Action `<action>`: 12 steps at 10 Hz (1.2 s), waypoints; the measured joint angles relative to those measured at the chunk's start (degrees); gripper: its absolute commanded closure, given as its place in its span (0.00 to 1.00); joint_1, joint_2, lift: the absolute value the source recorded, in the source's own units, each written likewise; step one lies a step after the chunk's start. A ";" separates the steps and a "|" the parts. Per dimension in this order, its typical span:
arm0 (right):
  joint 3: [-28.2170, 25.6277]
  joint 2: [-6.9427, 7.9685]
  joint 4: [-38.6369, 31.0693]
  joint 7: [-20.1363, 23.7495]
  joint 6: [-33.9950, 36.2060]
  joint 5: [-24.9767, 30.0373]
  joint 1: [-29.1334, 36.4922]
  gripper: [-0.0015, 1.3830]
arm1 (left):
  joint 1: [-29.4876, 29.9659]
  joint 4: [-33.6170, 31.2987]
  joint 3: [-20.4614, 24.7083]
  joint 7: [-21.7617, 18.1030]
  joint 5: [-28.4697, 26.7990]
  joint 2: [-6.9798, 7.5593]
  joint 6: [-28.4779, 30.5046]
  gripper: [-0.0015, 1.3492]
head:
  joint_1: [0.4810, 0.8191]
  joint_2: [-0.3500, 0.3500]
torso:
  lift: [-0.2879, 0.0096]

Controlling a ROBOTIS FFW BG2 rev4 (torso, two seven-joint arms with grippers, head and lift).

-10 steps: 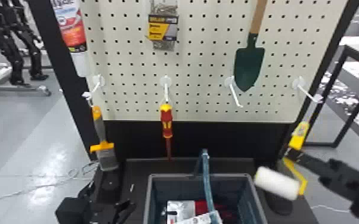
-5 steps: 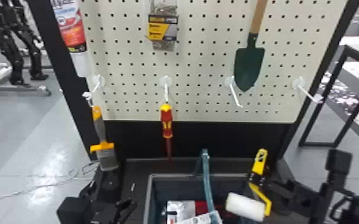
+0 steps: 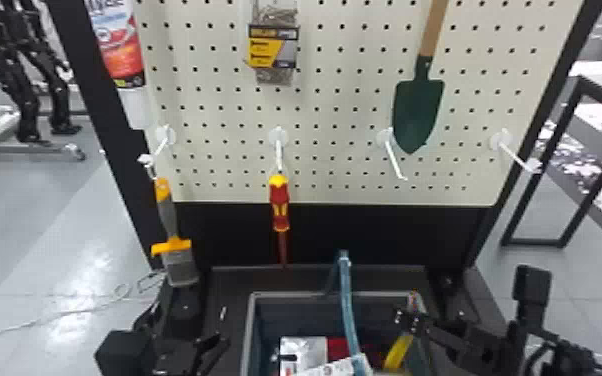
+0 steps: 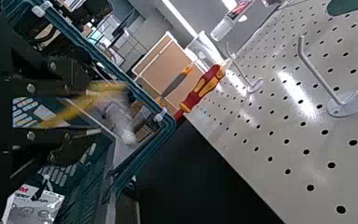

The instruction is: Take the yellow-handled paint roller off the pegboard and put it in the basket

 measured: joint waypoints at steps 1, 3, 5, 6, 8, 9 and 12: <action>0.00 0.00 -0.01 0.03 0.05 -0.08 -0.19 0.08 | -0.05 0.00 0.00 0.00 0.00 0.00 -0.05 0.11 | 0.20 0.50 | 0.63; -0.11 0.02 -0.05 0.01 0.04 -0.63 -0.26 0.21 | -0.07 0.06 0.01 0.00 0.04 0.00 -0.07 0.11 | 0.20 0.50 | 0.63; -0.17 0.20 -0.06 0.00 -0.38 -1.31 -0.26 0.25 | -0.07 0.09 -0.05 0.00 0.07 0.00 -0.07 0.11 | 0.20 0.50 | 0.63; -0.17 0.27 -0.05 0.00 -0.44 -1.44 -0.25 0.25 | -0.06 0.09 -0.07 0.00 0.06 0.00 -0.07 0.11 | 0.20 0.50 | 0.63; -0.17 0.36 -0.05 0.00 -0.57 -1.72 -0.25 0.25 | -0.05 0.09 -0.08 0.00 0.06 0.00 -0.07 0.11 | 0.20 0.50 | 0.63; -0.18 0.37 -0.05 0.00 -0.64 -1.81 -0.25 0.25 | -0.05 0.09 -0.08 0.00 0.05 0.00 -0.07 0.11 | 0.20 0.50 | 0.63; -0.26 0.37 -0.06 0.00 -0.88 -2.00 -0.25 0.25 | 0.02 0.09 -0.08 0.00 0.04 0.00 0.00 0.11 | 0.20 0.50 | 0.63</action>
